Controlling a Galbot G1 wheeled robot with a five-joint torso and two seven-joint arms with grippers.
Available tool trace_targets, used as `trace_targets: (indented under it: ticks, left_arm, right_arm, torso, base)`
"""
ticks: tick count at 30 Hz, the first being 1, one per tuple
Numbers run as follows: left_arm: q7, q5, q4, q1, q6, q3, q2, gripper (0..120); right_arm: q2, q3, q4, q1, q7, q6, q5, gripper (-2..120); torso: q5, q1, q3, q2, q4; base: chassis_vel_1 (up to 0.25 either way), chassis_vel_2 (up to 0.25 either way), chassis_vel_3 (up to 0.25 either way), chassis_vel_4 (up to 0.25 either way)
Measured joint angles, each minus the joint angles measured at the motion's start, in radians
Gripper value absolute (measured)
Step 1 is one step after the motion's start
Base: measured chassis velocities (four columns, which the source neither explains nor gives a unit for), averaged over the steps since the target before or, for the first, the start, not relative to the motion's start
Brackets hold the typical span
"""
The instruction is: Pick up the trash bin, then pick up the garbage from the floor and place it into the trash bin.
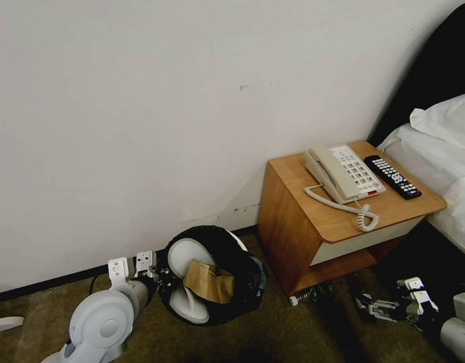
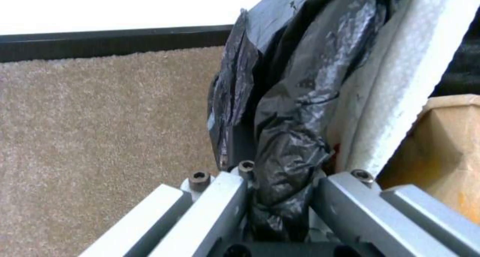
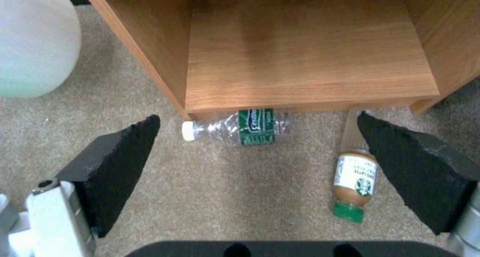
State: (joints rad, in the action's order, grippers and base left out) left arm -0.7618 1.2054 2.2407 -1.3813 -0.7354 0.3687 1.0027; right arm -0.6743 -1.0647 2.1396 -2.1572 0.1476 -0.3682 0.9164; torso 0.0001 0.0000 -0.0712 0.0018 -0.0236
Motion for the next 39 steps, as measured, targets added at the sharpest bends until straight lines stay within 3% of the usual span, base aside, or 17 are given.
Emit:
trace_targets:
  ticks: [23,39]
  left_arm:
    - [0.005,-0.015,-0.001,-0.008,0.0,-0.003,0.0,0]
    - [0.009,-0.024,-0.001,-0.009,0.0,-0.003,0.009,0]
  right_arm:
    - [0.001,-0.025,-0.034,-0.006,0.001,0.018,-0.004,100]
    - [0.048,-0.021,-0.1,0.002,-0.056,-0.045,-0.066,100]
  torso:
    - [0.0,0.0,0.0,0.0,0.0]
    - [0.0,0.0,0.0,0.0,0.0]
  base:
    - [0.0,0.0,0.0,0.0]
    - [0.0,0.0,0.0,0.0]
